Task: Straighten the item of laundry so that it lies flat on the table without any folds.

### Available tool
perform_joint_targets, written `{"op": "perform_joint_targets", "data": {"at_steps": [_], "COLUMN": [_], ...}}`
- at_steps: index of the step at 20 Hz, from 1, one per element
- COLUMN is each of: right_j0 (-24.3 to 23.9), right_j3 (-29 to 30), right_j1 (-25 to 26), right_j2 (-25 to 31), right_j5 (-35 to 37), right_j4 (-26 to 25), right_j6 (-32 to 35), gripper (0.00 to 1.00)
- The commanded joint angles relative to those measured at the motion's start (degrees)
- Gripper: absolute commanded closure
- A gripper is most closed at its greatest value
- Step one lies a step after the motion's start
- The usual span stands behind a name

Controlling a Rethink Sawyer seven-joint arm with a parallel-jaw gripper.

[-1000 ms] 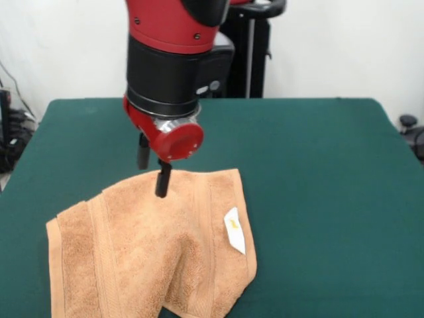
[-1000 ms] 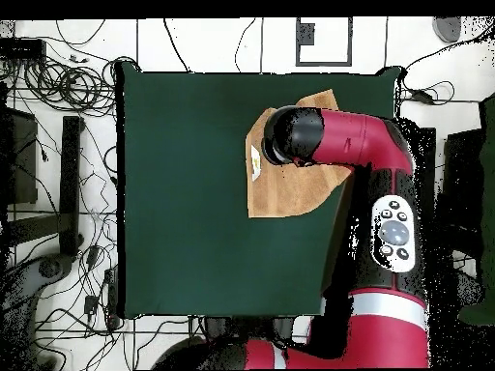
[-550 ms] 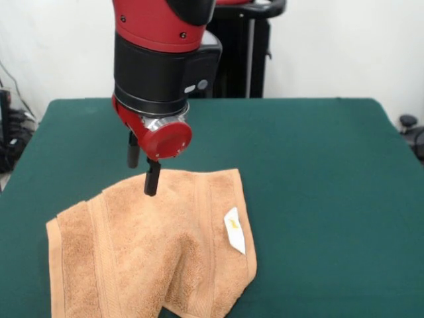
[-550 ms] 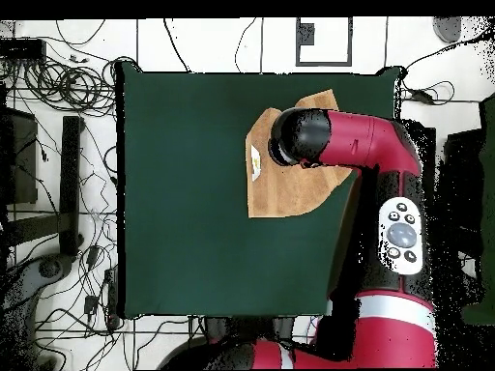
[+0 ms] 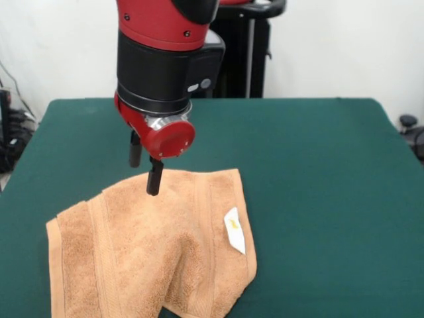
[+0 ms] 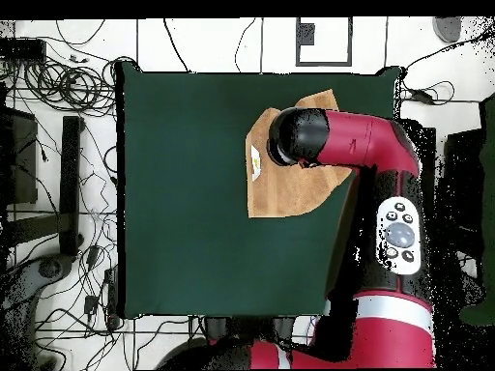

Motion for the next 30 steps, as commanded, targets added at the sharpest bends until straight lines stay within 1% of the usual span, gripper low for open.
{"op": "perform_joint_targets", "data": {"at_steps": [1, 8, 19, 25, 30], "right_j0": [2.7, 3.8, 5.5, 4.9, 4.4], "right_j3": [4.5, 4.8, 4.2, 3.9, 3.2], "right_j1": [2.5, 2.2, 3.5, 4.2, 4.4], "right_j2": [2.7, 2.6, 1.9, 1.4, 1.4], "right_j5": [5.9, 6.9, 5.1, 3.9, 4.7], "right_j4": [1.2, 2.7, 3.9, 2.7, 2.6], "right_j6": [0.0, 2.7, 5.0, 3.0, 1.7], "gripper": [0.0, 0.0, 0.0, 0.0, 0.0]}}
